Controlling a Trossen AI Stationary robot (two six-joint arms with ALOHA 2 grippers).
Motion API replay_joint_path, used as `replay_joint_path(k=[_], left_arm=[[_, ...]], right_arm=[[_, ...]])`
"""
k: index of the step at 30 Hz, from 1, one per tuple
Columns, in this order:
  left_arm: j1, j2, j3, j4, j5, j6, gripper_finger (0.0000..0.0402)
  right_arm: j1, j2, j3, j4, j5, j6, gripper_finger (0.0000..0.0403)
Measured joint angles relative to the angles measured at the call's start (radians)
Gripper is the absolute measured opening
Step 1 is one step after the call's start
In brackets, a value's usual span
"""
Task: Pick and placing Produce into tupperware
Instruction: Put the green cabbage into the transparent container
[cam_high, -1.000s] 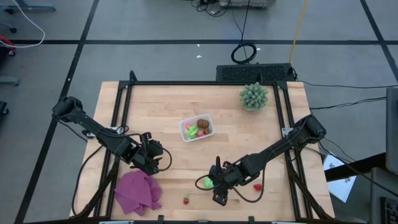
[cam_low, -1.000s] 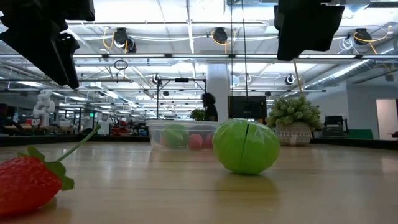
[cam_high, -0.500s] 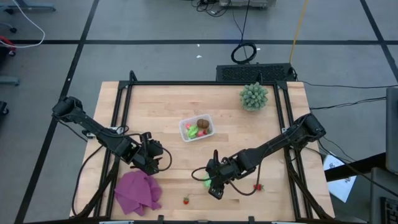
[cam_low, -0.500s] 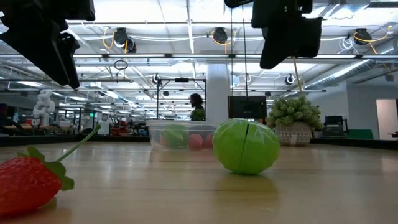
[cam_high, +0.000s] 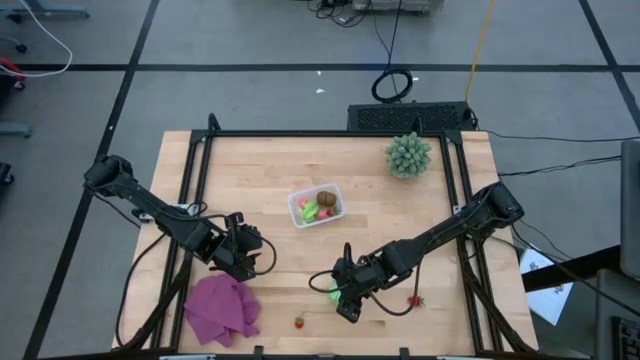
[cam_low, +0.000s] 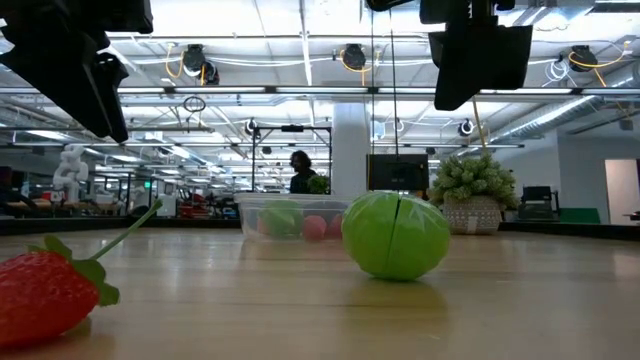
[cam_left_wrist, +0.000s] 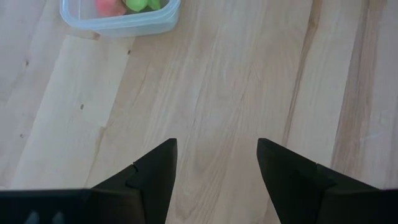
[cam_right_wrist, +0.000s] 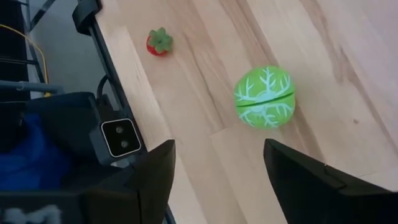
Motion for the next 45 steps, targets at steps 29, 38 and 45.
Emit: replay_joint_path(k=[29, 38, 45], left_arm=[[0.000, 0.000, 0.000, 0.000, -0.027, 0.001, 0.0227], [0.000, 0.000, 0.000, 0.000, -0.027, 0.001, 0.0227], [0.000, 0.000, 0.000, 0.000, -0.027, 0.001, 0.0227]], right_arm=[[-0.008, 0.000, -0.127, 0.164, -0.105, 0.077, 0.0239], [-0.025, 0.000, -0.127, 0.138, -0.109, 0.106, 0.0239], [-0.027, 0.000, -0.127, 0.270, -0.128, 0.109, 0.0239]])
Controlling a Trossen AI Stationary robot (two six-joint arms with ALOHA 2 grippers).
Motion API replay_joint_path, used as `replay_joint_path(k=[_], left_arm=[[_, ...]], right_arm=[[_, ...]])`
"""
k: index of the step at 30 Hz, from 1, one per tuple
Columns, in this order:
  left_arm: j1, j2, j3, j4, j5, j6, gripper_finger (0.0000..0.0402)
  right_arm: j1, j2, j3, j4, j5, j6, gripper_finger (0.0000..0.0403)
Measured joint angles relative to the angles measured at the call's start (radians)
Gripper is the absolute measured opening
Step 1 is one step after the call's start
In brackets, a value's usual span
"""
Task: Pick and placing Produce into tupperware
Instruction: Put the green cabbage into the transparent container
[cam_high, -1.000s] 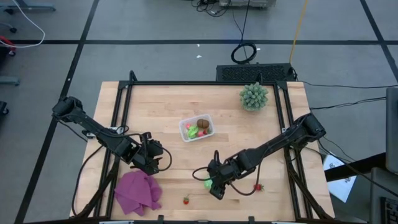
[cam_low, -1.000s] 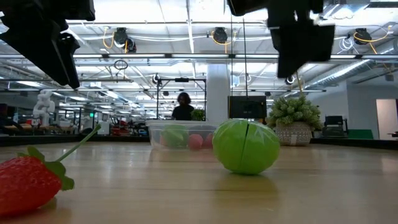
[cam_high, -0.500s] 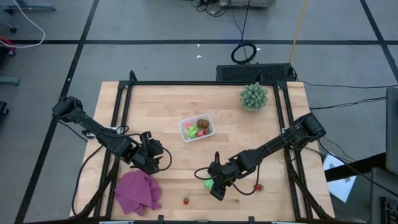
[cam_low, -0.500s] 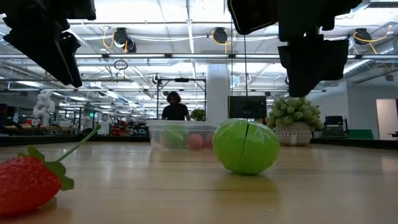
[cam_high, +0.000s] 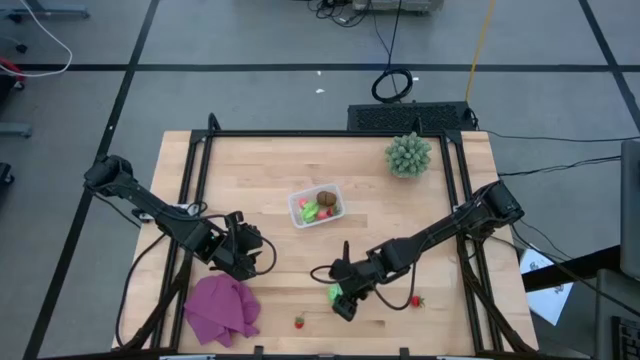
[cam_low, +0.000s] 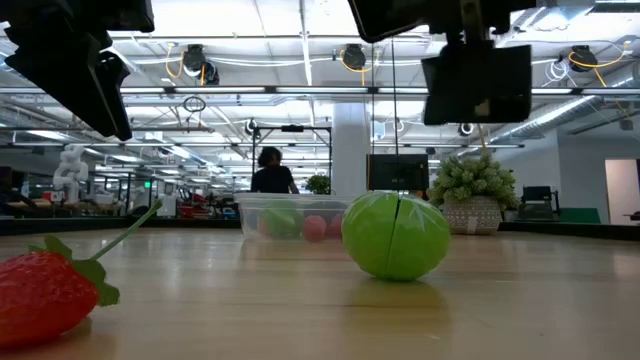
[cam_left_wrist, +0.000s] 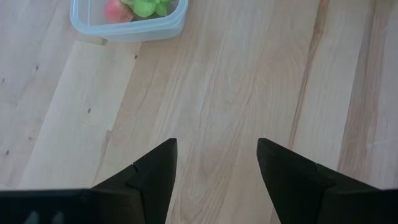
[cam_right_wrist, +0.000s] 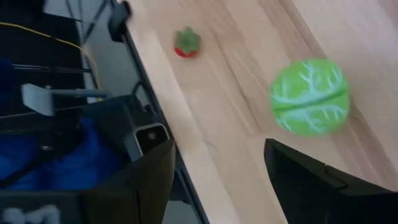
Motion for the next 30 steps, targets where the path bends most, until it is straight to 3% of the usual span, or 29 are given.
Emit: replay_joint_path(k=[23, 30], left_arm=[[0.000, 0.000, 0.000, 0.000, -0.003, 0.005, 0.0227], [0.000, 0.000, 0.000, 0.000, -0.056, 0.005, 0.0227]], right_arm=[[-0.026, 0.000, 0.000, -0.005, 0.001, 0.012, 0.0238], [-0.007, -0.002, 0.000, -0.144, 0.001, 0.086, 0.0238]])
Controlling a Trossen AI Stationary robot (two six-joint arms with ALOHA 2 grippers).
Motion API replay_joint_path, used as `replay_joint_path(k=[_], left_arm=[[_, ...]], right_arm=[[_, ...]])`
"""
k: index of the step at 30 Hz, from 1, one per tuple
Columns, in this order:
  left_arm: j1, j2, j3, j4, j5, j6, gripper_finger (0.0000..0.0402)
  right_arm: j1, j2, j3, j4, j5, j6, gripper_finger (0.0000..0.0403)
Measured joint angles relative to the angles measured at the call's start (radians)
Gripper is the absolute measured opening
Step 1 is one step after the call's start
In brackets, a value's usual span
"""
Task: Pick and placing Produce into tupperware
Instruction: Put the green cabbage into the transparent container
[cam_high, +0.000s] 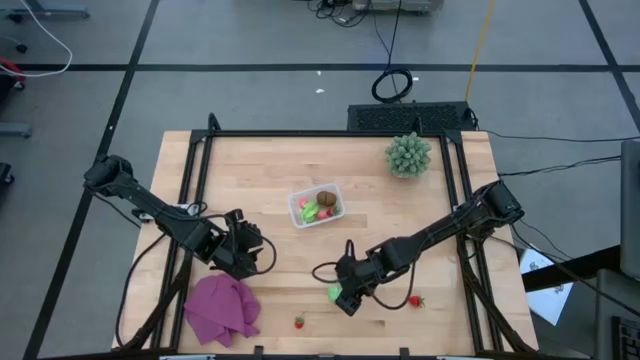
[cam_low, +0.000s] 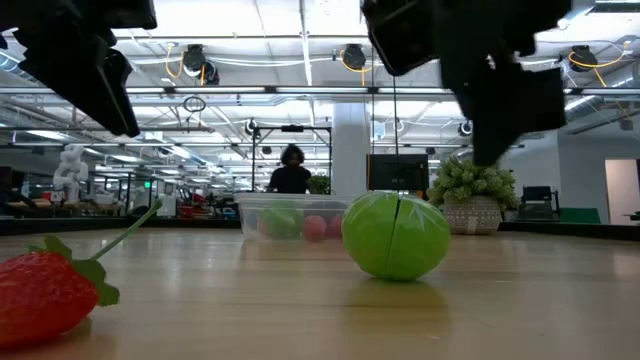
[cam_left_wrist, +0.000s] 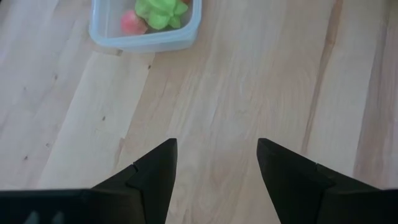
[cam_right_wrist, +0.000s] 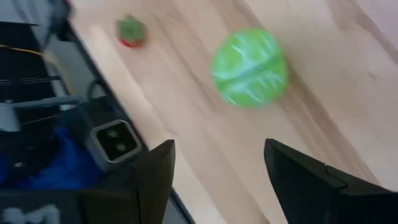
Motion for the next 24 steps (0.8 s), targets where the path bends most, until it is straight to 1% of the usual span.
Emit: replay_joint_path(k=[3, 7, 10, 12, 18, 19, 21, 24], left_arm=[[0.000, 0.000, 0.000, 0.000, -0.008, 0.000, 0.0227], [0.000, 0.000, 0.000, 0.000, -0.008, -0.002, 0.0227], [0.000, 0.000, 0.000, 0.000, -0.008, -0.002, 0.0227], [0.000, 0.000, 0.000, 0.001, -0.008, -0.002, 0.0227], [0.000, 0.000, 0.000, 0.001, -0.007, -0.008, 0.0227], [0.000, 0.000, 0.000, 0.001, -0.003, -0.009, 0.0227], [0.000, 0.000, 0.000, 0.001, 0.000, -0.010, 0.0227], [0.000, 0.000, 0.000, 0.001, 0.001, -0.010, 0.0227]], right_arm=[[0.001, -0.001, 0.000, -0.061, 0.000, 0.007, 0.0238], [-0.010, -0.001, 0.002, -0.076, 0.000, -0.001, 0.0238], [-0.025, -0.004, 0.035, -0.098, -0.005, -0.012, 0.0238], [-0.041, -0.007, 0.084, -0.125, -0.030, -0.016, 0.0238], [-0.088, -0.008, 0.303, -0.317, -0.023, -0.090, 0.0238], [-0.093, -0.008, 0.340, -0.360, -0.013, -0.098, 0.0238], [-0.094, -0.008, 0.402, -0.434, 0.039, -0.133, 0.0238], [-0.088, -0.009, 0.429, -0.489, 0.099, -0.199, 0.0238]])
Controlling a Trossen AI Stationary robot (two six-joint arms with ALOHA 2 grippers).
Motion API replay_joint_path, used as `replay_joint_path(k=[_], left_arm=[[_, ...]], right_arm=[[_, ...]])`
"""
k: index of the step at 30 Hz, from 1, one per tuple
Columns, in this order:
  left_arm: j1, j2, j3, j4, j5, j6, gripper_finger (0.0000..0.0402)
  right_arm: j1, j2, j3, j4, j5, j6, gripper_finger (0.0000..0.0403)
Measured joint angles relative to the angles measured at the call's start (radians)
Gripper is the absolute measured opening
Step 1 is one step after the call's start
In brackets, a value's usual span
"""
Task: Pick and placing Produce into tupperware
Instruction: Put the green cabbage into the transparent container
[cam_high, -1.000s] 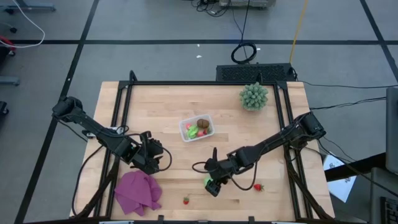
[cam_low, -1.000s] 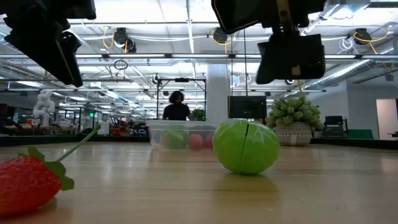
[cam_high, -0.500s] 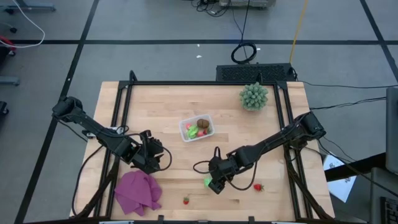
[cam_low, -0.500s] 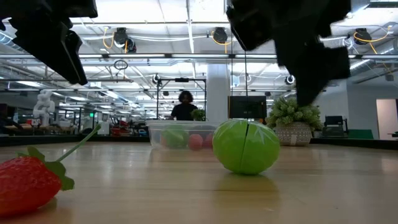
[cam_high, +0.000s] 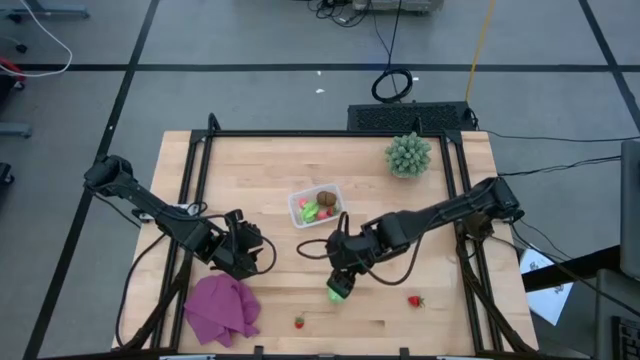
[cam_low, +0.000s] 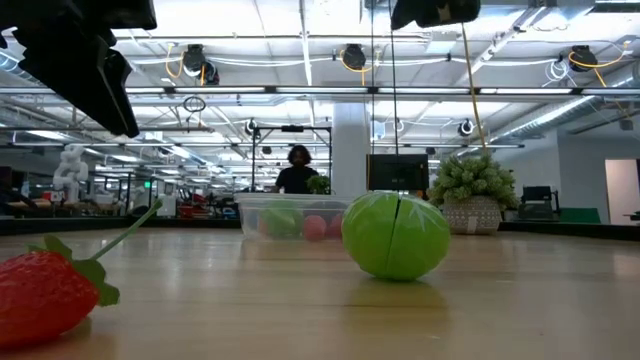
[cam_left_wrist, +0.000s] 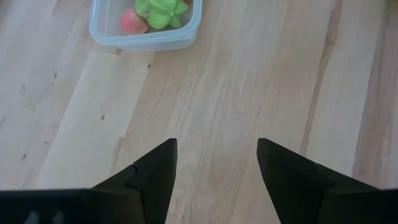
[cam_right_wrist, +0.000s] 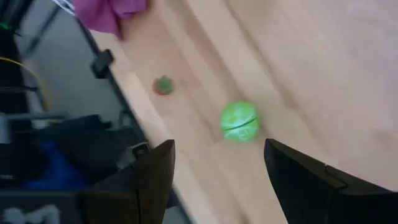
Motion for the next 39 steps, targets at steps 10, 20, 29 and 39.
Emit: replay_joint_path(k=[10, 20, 29, 39], left_arm=[[0.000, 0.000, 0.000, 0.000, 0.003, 0.000, 0.0227], [0.000, 0.000, 0.000, 0.000, 0.003, 0.007, 0.0227], [0.002, 0.000, 0.000, 0.000, 0.002, 0.008, 0.0227], [0.009, 0.000, 0.000, 0.003, 0.002, 0.003, 0.0227]], right_arm=[[0.030, 0.003, -0.002, 0.108, 0.003, -0.037, 0.0238], [0.031, 0.008, -0.002, 0.114, 0.035, -0.100, 0.0238], [0.015, 0.013, 0.041, 0.010, 0.003, -0.125, 0.0238], [0.009, 0.246, 0.301, -0.125, -0.074, -0.211, 0.0238]])
